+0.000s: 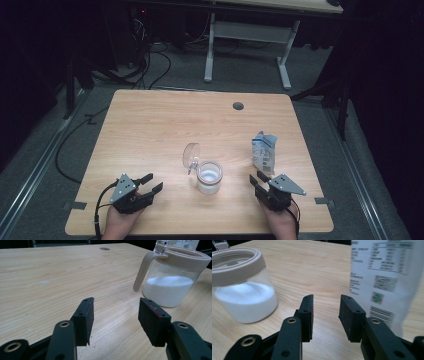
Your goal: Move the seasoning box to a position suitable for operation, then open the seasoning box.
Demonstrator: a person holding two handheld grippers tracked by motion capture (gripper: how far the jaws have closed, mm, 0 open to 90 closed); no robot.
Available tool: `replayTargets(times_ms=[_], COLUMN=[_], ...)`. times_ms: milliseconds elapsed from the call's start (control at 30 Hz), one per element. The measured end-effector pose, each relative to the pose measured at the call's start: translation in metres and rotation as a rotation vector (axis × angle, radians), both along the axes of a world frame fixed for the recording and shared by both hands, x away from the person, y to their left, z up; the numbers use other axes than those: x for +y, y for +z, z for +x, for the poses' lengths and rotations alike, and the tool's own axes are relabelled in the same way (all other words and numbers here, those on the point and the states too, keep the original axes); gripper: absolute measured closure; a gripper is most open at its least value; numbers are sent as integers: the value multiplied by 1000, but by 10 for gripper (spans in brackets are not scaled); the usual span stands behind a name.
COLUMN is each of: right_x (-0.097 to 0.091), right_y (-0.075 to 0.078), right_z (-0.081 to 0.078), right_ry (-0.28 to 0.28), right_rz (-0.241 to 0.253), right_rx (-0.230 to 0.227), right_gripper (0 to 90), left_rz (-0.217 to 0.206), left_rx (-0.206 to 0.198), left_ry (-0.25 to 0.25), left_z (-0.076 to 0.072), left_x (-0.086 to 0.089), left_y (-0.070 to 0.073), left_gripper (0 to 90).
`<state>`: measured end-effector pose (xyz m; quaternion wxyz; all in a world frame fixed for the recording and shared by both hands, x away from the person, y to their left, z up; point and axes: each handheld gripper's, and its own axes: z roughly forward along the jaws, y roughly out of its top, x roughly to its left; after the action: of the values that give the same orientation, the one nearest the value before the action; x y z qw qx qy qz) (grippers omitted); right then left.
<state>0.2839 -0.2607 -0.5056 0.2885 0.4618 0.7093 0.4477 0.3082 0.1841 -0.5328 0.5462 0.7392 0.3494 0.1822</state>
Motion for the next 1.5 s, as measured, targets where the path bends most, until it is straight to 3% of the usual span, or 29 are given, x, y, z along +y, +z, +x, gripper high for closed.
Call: replayTargets(times_ms=[267,433,600,800,933,1033,1167,1500], right_x=[18,28,39,48,51,53,57,65], right_y=[-1,-4,-6,-8,-9,-9,-10,-11], right_z=[10,14,14,10,9,9,10,11], right_ry=[50,94,150,182,193,198,212,237], right_rz=[0,2,-13,-30,-44,-48,-51,-61], right_rx=[19,34,40,37,43,39,42,44], right_gripper=[731,759,834,892,900,900,900,900], left_rz=[1,-12,-8,-15,3,-14,-4,-22], left_rx=[11,44,29,45,63,104,112,81], left_ry=[10,11,8,11,28,44,54,45], left_z=[1,4,3,4,6,8,9,20], left_x=[0,1,1,1,-2,-7,-17,-59], left_y=[0,0,0,0,1,5,15,49], left_gripper=[471,477,481,539,604,675,739,861])
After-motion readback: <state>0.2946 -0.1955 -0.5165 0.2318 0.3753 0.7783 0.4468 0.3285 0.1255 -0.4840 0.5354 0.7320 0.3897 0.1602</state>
